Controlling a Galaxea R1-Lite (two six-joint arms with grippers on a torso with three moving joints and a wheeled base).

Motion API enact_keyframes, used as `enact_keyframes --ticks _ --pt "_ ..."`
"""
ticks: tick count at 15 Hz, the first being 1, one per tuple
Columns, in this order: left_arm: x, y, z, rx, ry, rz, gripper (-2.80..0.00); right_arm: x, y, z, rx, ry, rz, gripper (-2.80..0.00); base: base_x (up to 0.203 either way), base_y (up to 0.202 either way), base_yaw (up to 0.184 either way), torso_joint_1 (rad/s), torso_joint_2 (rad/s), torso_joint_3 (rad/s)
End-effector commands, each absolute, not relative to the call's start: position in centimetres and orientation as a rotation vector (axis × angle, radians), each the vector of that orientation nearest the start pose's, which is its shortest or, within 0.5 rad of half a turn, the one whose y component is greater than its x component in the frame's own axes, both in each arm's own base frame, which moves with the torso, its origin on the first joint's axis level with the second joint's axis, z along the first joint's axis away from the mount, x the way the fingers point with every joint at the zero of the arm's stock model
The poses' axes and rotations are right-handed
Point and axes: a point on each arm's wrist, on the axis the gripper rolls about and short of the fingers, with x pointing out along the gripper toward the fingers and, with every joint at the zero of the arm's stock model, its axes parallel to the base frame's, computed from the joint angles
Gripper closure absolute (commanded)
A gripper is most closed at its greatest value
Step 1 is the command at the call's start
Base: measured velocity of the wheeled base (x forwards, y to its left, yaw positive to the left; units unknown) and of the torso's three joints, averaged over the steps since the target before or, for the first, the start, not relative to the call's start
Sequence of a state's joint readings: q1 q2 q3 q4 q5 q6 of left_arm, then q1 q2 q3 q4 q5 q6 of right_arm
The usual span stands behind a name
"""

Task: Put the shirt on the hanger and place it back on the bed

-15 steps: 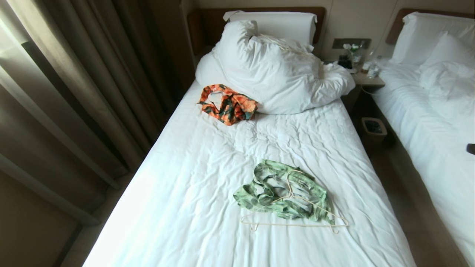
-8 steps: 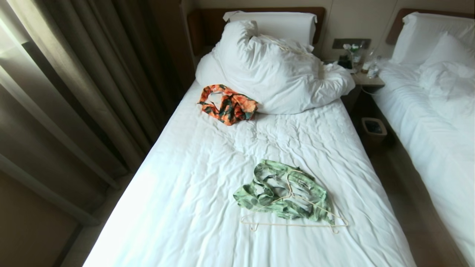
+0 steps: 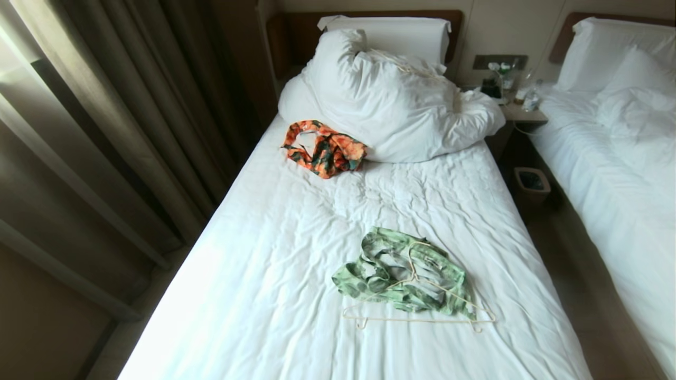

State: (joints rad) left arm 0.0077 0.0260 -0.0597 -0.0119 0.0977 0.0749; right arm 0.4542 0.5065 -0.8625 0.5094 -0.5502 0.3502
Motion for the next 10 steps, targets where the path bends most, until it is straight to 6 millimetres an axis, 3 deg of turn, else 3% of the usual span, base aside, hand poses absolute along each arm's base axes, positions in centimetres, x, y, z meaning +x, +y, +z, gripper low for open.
enact_keyframes --ticks 1,6,10 --pt "-2.5 0.1 8.4 0.077 -0.041 0.072 0.00 -3.3 -2.5 25.5 0.288 0.071 -0.210 0.00 0.000 0.000 0.000 0.000 0.00 0.000" --pt "-2.3 0.0 7.5 0.020 0.000 0.017 0.00 -6.8 -1.9 22.9 0.287 -0.037 -0.343 0.00 0.000 0.000 0.000 0.000 0.00 0.000" --pt "-2.3 0.0 7.5 0.010 -0.001 0.017 0.00 -6.2 -1.5 21.8 0.280 0.006 -0.348 0.00 0.000 0.000 0.000 0.000 0.00 0.000"
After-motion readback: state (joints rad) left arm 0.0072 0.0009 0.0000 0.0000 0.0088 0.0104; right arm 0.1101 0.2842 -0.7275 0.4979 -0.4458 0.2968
